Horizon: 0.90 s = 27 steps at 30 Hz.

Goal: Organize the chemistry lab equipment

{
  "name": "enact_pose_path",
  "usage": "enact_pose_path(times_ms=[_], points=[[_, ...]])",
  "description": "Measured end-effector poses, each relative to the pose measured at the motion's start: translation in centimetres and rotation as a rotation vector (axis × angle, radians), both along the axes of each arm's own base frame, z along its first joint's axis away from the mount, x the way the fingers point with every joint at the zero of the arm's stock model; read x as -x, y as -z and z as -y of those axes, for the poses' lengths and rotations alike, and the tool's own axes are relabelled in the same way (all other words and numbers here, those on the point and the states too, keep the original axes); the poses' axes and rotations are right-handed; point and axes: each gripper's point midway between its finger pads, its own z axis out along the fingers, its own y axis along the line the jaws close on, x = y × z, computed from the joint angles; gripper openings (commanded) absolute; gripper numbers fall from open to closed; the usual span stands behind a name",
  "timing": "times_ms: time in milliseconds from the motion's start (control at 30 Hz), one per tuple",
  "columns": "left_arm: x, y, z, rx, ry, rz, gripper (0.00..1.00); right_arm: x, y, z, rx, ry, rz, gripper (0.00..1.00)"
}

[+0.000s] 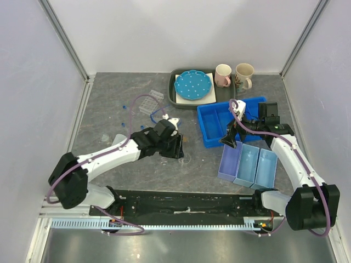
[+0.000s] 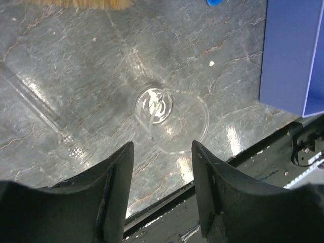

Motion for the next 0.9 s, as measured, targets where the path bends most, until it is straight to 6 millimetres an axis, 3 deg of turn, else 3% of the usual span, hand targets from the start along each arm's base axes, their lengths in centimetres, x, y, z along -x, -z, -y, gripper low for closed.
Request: enact_pose_path(times_ms=[200, 467, 633, 900], points=[[-0.9, 1.1, 1.4, -0.123, -0.001, -0.002, 0.45, 0.0, -0.1, 0.0, 0.0, 0.0, 0.003, 0.98], [-1.4, 3.2, 1.0, -0.273, -0.014, -0.03, 0.32, 0.0, -0.2, 0.0, -0.001, 0.0, 0.008, 0.98], [-1.4, 3.9, 0.8, -0.314, -0.009, -0.036, 0.02, 0.0, -0.2, 0.0, -0.001, 0.0, 0.009, 0.98], [-1.5, 3.4, 1.1, -0.312, 0.004, -0.021, 0.02, 0.1, -0.5, 0.0, -0.001, 0.001, 0.021, 0.98]])
